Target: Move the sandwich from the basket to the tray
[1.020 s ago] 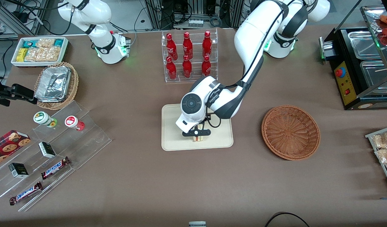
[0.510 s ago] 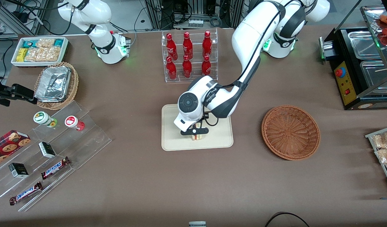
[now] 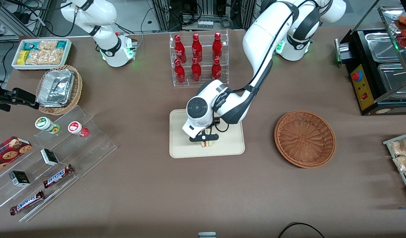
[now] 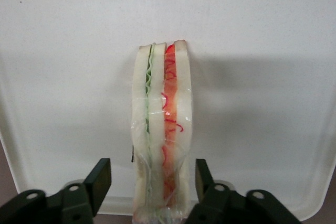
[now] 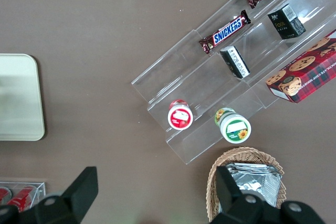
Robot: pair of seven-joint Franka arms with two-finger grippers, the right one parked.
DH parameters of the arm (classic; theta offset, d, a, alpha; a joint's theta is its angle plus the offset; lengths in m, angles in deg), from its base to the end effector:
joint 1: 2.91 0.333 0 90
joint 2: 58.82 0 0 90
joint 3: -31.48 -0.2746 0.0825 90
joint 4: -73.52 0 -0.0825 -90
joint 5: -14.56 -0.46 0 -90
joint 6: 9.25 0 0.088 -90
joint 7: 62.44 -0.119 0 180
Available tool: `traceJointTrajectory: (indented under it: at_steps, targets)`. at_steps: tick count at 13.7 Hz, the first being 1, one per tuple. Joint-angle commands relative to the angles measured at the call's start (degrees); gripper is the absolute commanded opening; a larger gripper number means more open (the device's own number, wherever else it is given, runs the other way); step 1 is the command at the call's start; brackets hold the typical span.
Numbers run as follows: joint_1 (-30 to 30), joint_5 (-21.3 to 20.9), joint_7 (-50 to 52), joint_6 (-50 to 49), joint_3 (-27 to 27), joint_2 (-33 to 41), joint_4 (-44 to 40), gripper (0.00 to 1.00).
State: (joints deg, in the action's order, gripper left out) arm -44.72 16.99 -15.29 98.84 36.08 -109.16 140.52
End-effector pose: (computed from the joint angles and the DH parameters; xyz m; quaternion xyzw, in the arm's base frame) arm 0.5436 -0.5576 0.1770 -0.9952 -0.0266 0.0918 0.0225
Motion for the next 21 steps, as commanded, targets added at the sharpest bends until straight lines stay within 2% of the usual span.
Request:
traceJointTrajectory:
  at_steps: [1, 11, 14, 19, 21]
  targets:
    - [-0.6, 0.6, 0.9, -2.2, -0.6, 0.9, -1.9, 1.0]
    - [3.0, 0.9, 0.0, -13.6, -0.6, 13.1, -2.2, 1.0]
    - [4.9, 2.3, -4.8, -15.9, -0.9, 15.4, -2.2, 1.0]
    - [13.0, 3.0, -11.1, -18.9, -0.9, 20.9, -1.6, 1.0]
    - [16.0, 2.9, -16.8, -21.3, -0.9, 22.0, -1.6, 1.0]
